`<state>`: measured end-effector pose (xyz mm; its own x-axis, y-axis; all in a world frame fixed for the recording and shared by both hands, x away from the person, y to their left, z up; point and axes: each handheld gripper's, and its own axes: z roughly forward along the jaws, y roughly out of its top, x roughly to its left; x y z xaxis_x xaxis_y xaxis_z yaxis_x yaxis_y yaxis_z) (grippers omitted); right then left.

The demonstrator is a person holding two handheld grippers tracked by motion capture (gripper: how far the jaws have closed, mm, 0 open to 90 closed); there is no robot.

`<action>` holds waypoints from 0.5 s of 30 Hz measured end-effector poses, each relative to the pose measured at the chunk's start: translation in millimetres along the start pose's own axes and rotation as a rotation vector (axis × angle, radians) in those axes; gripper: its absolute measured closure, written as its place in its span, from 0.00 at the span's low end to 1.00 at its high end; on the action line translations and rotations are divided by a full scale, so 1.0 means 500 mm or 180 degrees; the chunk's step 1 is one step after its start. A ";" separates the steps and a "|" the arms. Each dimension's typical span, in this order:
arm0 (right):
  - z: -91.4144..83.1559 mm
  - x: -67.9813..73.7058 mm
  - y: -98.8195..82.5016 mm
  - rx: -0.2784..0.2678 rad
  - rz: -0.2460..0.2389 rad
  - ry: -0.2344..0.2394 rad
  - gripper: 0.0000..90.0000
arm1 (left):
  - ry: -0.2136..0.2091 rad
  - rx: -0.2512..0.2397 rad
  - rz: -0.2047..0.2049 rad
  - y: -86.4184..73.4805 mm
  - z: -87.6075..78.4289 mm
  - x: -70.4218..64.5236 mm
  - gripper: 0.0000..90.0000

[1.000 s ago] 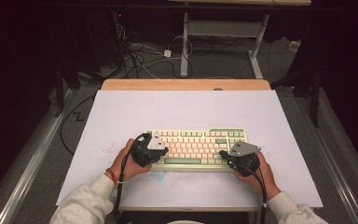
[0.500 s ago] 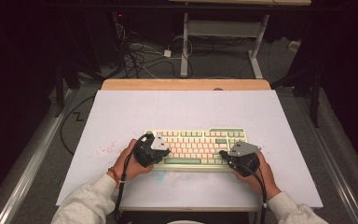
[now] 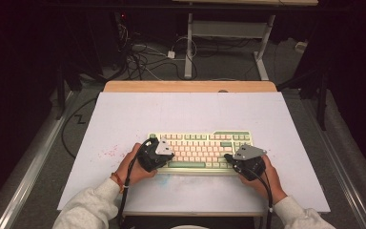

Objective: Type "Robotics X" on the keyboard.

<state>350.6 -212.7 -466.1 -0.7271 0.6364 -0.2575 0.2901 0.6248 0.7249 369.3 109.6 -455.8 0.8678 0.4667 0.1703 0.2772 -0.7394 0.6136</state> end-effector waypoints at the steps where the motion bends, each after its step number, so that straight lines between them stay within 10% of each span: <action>1: 0.000 0.000 0.000 0.0003 0.0009 0.0004 1.00 | 0.0003 -0.0028 -0.0012 0.000 -0.002 0.001 0.95; 15: -0.012 -0.008 0.003 -0.0065 0.0051 0.0001 1.00 | 0.0223 -0.0304 0.0009 -0.005 -0.029 0.002 0.79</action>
<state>350.2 -217.2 -460.1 -0.7227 0.6461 -0.2455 0.2890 0.6051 0.7418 363.6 119.0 -445.8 0.8367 0.4999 0.2237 0.2313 -0.6928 0.6831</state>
